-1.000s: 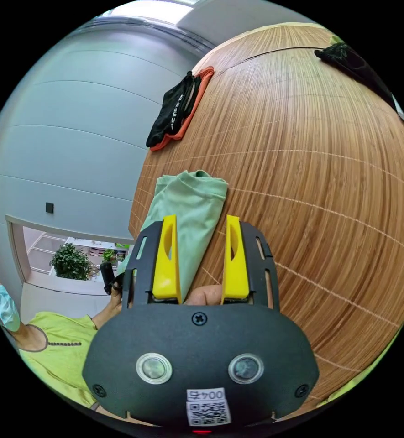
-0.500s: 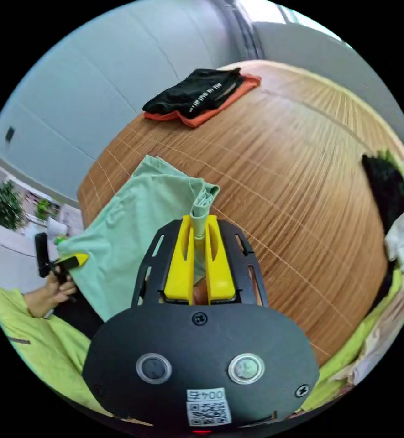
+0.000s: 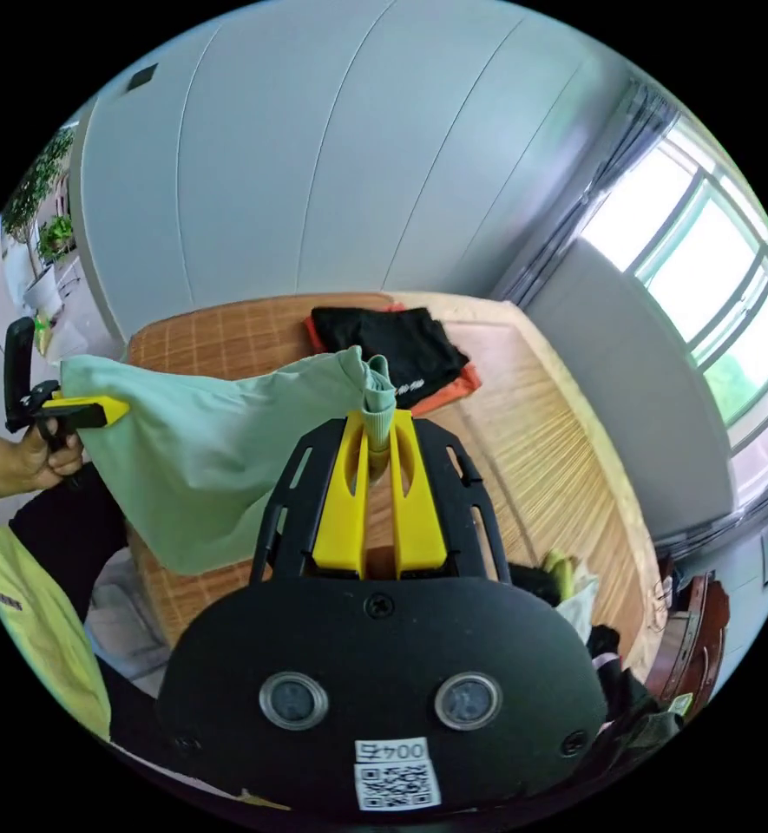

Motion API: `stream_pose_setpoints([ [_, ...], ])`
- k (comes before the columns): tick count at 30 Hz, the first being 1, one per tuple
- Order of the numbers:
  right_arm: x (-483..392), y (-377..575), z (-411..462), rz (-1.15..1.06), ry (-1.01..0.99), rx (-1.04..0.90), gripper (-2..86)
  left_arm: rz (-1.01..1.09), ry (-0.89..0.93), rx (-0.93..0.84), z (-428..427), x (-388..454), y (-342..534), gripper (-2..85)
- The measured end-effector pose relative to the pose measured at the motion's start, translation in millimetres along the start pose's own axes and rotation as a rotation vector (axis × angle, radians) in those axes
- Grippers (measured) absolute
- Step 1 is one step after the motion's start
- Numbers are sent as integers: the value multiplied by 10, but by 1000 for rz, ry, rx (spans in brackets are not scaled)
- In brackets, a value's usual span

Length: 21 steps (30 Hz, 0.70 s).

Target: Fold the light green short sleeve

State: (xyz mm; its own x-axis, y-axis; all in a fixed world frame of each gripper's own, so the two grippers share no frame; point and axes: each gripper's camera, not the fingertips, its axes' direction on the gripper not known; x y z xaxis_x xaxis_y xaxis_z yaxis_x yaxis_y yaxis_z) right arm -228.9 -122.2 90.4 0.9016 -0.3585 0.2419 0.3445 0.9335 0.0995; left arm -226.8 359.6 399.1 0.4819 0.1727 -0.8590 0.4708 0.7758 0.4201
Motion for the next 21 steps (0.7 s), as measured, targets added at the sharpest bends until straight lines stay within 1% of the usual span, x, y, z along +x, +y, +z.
stream_pose_setpoints([
  [3, 370, -509, -96, 26, 82, 100, 39, 91, -14, 106, 139, -171, -537, 55],
  [5, 688, -902, 46, 57, 153, 135, 42, 121, -17, 154, 324, -359, -838, 55],
  [6, 771, -999, 136, 66, 170, 127, 43, 112, -20, 164, 513, -545, -1023, 55],
  [8, 1150, -1330, 715, 140, 201, 56, 55, 44, -14, 136, 904, -949, -1282, 56],
  [9, 1244, -1386, 901, 165, 205, 38, 60, -31, 4, 90, 1225, -1300, -1411, 56],
  [10, 1407, -1449, 1299, 220, 223, -4, 75, -121, 20, 40, 1558, -1703, -1468, 57],
  [11, 1524, -1438, 1718, 281, 247, -75, 94, -181, 32, 12, 1713, -1916, -1463, 58],
  [12, 1561, -1401, 1921, 314, 265, -119, 97, -334, 71, -52, 2007, -2385, -1381, 59],
  [13, 1590, -1269, 2262, 387, 308, -184, 104, -490, 95, -71, 2168, -2797, -1226, 59],
  [14, 1549, -1067, 2498, 431, 323, -206, 106, -547, 107, -51, 2189, -2952, -1140, 58],
  [15, 1513, -945, 2580, 452, 306, -199, 107, -624, 156, 5, 2177, -3175, -987, 56],
  [16, 1425, -681, 2695, 484, 210, -169, 103, -652, 222, 33, 2166, -3300, -886, 54],
  [17, 1340, -419, 2739, 520, 81, -135, 99, -652, 242, 33, 2160, -3336, -853, 55],
  [18, 1300, -275, 2731, 551, 13, -111, 97, -625, 243, 22, 2135, -3371, -822, 55],
  [20, 1121, 372, 2651, 690, -355, 46, 91, -594, 228, 24, 2064, -3411, -812, 62],
  [21, 1059, 530, 2656, 725, -445, 79, 96, -577, 231, 27, 2027, -3443, -840, 72],
])
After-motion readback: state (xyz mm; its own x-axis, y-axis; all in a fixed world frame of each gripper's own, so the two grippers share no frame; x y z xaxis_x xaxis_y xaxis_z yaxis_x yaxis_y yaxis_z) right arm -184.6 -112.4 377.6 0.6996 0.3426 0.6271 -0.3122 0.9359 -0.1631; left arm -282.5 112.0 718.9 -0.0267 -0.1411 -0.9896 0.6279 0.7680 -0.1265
